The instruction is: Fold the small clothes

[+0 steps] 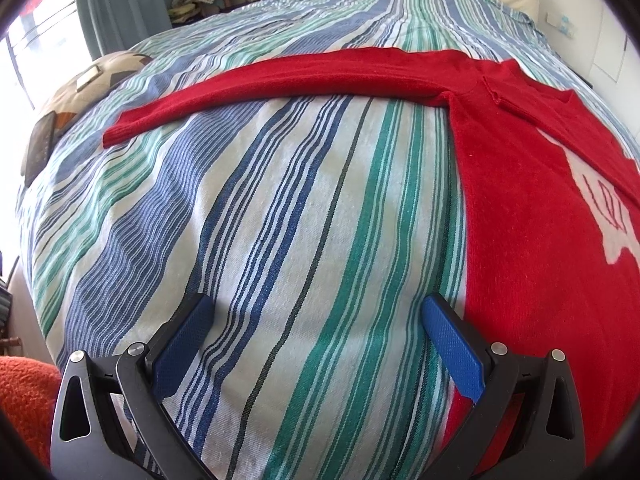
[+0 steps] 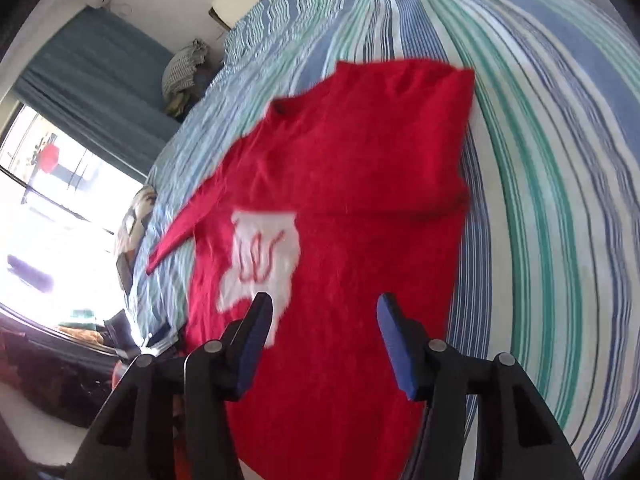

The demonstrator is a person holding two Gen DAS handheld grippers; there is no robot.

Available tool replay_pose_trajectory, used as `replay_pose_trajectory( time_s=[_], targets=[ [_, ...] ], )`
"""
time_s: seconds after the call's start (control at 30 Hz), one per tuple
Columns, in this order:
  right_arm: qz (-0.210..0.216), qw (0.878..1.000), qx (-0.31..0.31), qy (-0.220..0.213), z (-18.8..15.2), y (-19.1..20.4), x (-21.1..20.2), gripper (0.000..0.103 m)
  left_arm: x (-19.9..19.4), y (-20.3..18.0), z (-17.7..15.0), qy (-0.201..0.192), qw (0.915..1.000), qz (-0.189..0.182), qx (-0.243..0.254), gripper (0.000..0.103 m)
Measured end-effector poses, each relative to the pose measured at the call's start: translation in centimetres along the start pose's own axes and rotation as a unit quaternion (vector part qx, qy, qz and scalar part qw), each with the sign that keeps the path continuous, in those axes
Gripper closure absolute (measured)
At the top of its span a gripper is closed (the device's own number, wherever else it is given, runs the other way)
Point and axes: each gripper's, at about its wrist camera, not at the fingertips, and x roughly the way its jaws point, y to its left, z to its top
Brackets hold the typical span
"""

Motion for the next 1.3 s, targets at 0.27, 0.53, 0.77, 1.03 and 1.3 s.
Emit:
replay_pose_trajectory(
  time_s=[0.27, 0.53, 0.77, 1.03, 1.3],
  targets=[
    [-0.096, 0.992, -0.002, -0.086, -9.1, -1.3, -3.2, 0.053, -0.2, 0.1, -0.3, -0.002, 1.0000, -0.003, 0.005, 0.000],
    [-0.187, 0.972, -0.018, -0.144, -12.9, -1.8, -6.0, 0.047, -0.4, 0.0, -0.5, -0.010, 0.9999, 0.002, 0.004, 0.000],
    [-0.193, 0.969, -0.006, -0.153, -12.2, -2.6, -5.9, 0.044, -0.5, 0.3, -0.5, -0.011, 0.9999, -0.007, 0.000, 0.000],
    [-0.166, 0.975, 0.029, -0.142, -12.8, -3.7, -5.4, 0.043, -2.3, 3.3, 3.2, 0.008, 0.9925, -0.110, -0.052, 0.002],
    [-0.168, 0.976, 0.028, -0.139, -12.8, -3.6, -4.9, 0.038, 2.5, 17.7, 10.8, 0.043, 0.9375, -0.186, -0.291, 0.002]
  ],
)
